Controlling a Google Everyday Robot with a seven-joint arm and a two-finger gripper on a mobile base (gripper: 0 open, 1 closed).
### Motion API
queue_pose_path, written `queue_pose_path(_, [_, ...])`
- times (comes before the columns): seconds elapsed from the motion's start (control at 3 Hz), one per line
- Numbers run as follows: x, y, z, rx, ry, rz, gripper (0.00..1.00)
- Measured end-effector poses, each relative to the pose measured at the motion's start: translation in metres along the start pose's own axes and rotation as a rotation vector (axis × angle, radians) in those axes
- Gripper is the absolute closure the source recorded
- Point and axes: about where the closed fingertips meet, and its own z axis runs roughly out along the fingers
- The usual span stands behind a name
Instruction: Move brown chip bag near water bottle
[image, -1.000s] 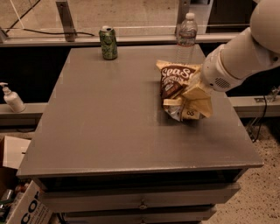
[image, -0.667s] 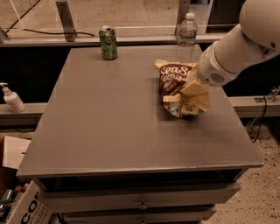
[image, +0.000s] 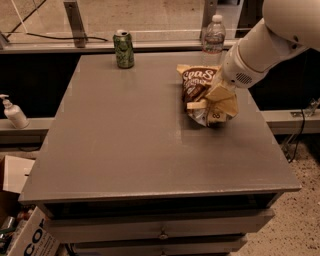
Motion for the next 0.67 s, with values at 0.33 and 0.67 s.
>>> queue_pose_path(0.33, [0.0013, -0.0098, 0.0063, -0.004, 0.014, 0.008, 1.0])
queue_pose_path(0.67, [0.0032, -0.0129, 0.015, -0.016, 0.023, 0.019, 1.0])
